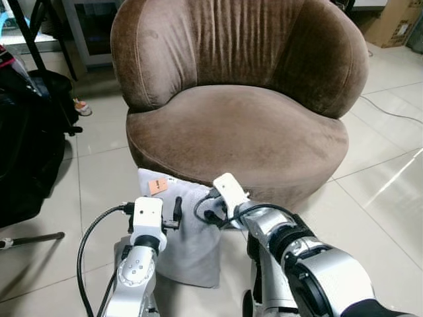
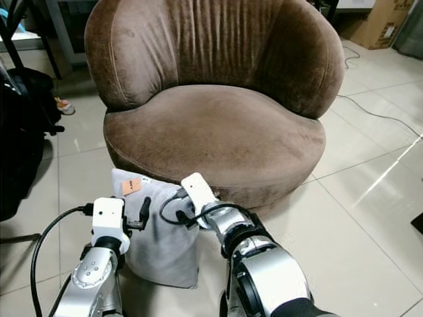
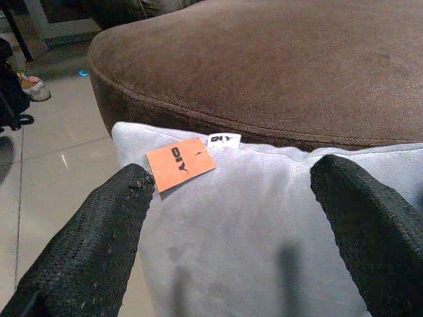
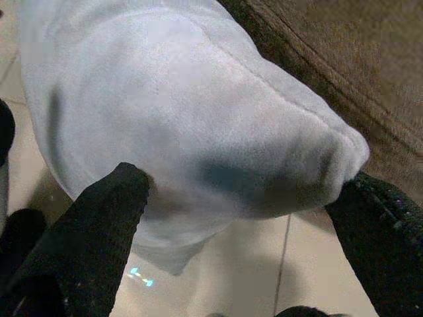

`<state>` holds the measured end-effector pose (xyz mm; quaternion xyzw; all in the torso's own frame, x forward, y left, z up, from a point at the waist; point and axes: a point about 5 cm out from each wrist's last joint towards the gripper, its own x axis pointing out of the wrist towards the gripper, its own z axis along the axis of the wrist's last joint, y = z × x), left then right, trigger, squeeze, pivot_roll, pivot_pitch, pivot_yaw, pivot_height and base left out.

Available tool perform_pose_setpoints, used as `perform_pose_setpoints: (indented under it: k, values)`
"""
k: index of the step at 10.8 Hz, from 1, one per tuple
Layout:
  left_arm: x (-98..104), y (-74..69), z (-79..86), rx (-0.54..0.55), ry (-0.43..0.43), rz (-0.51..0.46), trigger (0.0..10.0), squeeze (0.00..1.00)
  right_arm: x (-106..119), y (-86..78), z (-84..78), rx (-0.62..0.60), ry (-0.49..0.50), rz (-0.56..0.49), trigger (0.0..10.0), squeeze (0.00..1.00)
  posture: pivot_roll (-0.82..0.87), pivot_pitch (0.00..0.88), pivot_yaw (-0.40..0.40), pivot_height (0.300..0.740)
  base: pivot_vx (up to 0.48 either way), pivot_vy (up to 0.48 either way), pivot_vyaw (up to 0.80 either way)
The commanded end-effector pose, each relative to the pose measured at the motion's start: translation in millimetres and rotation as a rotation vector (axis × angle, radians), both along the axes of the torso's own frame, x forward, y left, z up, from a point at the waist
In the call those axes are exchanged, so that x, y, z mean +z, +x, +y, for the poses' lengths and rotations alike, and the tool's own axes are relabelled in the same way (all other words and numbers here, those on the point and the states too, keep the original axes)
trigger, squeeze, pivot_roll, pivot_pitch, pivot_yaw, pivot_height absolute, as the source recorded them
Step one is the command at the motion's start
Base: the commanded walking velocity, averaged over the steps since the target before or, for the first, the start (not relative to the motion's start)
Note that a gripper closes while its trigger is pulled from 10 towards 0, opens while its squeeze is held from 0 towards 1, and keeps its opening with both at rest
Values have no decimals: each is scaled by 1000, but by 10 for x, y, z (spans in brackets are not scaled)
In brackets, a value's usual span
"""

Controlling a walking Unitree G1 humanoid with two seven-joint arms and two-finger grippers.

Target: Move the pillow to the sofa from floor

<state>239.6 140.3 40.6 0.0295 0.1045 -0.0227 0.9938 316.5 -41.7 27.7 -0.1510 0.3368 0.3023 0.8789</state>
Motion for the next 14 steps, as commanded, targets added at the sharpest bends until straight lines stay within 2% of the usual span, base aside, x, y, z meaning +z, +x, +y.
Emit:
perform_pose_setpoints:
  k: [1,3,4,10,11,13,14]
  values:
    - [21,12,-17,3,1,-9,10000,0,62,41,39,28,-19,-46,10000,0,-18,0,-99,435,0,0,0]
    - [13,4,-29,3,1,-8,10000,0,75,57,32,25,-30,-63,10000,0,-19,0,-101,435,0,0,0]
    - [16,10,-39,3,0,-10,10000,0,54,32,48,66,-54,-65,10000,0,-22,0,-105,435,0,0,0]
    - [3,-17,-64,13,-7,-6,10000,0,-38,-32,3,134,-144,-94,10000,0,-23,0,-114,435,0,0,0]
    - [2,-18,-68,13,-9,-4,10000,0,-43,-30,-13,92,-114,-75,10000,1000,-24,0,-115,435,0,0,0]
    - [-7,-22,-69,10,-7,0,10000,0,-10,6,-30,53,-95,-79,10000,1000,-25,0,-114,435,0,0,0]
    - [-8,-23,-61,9,-7,-1,10000,0,4,39,-96,24,-99,-85,10000,1000,-26,0,-113,435,0,0,0]
